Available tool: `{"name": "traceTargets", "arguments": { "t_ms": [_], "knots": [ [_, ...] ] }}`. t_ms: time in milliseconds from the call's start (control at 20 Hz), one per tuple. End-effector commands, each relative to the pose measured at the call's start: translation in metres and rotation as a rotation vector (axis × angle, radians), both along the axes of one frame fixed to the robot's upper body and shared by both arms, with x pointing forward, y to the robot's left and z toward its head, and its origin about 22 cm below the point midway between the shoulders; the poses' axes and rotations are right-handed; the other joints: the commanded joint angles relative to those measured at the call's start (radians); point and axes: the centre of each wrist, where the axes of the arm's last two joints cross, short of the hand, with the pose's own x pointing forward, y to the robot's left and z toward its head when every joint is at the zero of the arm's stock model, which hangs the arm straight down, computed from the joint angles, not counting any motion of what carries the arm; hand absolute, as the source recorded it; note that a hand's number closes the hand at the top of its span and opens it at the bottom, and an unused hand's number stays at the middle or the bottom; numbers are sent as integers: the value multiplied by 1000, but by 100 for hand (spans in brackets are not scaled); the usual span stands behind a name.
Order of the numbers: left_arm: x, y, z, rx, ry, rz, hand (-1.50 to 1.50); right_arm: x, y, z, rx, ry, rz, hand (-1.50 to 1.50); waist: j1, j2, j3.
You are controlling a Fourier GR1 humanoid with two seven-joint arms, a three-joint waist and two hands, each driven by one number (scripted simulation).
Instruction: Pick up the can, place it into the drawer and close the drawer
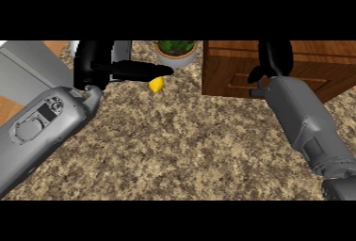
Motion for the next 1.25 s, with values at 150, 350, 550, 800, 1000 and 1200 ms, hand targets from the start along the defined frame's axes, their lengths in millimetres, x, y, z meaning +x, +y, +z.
{"name": "traceTargets", "arguments": {
  "t_ms": [150, 350, 550, 800, 1000, 1200],
  "knots": [
    [-5, 3, -7, -17, 8, 5, -150, 10, 24, 21, 156, -65, 69, -150, 13, 10, 5],
    [-11, 11, -13, 1, -10, 12, -150, 11, 37, 26, 310, -90, 142, -150, 14, 0, 6],
    [-13, 14, -25, -7, 20, 20, -150, 15, 45, 38, 456, -99, 192, -150, -1, -1, 5],
    [-20, 16, -29, -1, 20, 11, -150, 15, 38, 40, 657, -114, 247, -150, -20, -10, 5],
    [-25, 34, -35, -10, 24, 39, -150, 16, 57, 42, 825, -87, 279, -150, -26, -16, 2],
    [-28, 29, -34, -25, 11, 46, -150, 17, 58, 44, 855, -90, 261, -150, -28, -12, 2]
  ]
}}
